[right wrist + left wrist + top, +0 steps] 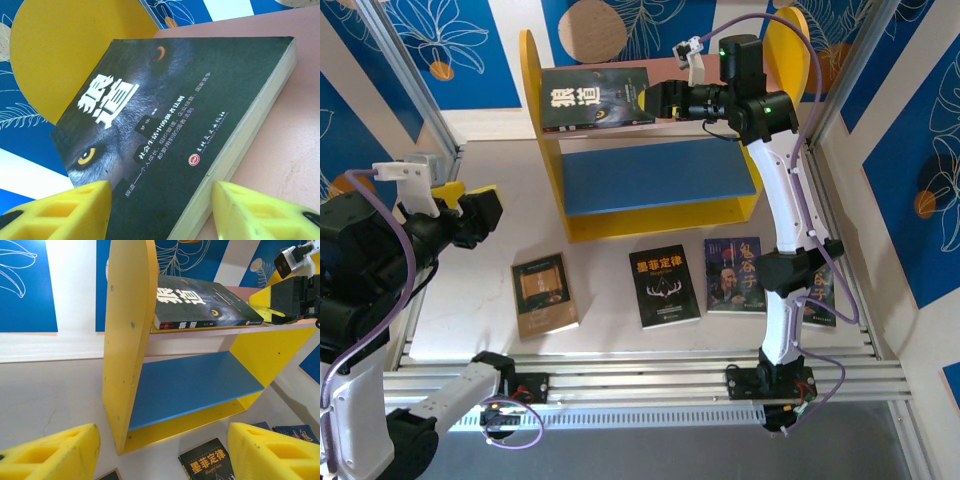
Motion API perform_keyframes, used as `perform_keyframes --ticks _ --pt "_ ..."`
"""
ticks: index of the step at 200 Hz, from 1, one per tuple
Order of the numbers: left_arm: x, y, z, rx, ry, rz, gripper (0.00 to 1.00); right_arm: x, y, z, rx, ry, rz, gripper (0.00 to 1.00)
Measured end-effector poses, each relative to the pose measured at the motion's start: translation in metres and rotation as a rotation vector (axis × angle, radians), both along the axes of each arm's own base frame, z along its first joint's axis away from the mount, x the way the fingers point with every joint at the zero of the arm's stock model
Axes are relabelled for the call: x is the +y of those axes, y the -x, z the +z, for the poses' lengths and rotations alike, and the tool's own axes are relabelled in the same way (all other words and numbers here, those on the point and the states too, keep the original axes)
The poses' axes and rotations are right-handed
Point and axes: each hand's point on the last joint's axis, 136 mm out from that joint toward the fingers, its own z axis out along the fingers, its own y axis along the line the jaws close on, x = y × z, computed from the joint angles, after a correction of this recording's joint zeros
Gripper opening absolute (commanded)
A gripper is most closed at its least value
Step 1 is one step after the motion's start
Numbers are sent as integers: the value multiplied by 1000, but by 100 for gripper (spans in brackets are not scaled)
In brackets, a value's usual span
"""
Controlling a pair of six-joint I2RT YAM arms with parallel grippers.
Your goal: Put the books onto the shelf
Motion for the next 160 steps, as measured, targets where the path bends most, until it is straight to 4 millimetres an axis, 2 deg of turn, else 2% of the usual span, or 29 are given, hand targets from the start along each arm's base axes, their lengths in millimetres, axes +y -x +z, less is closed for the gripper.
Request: perform_keyframes --ticks 88,160 --pt "0 0 0 0 0 0 68 6 2 2 -20 0 17 54" --pt "0 0 -1 0 -6 -2 68 10 -5 -4 -23 5 21 54"
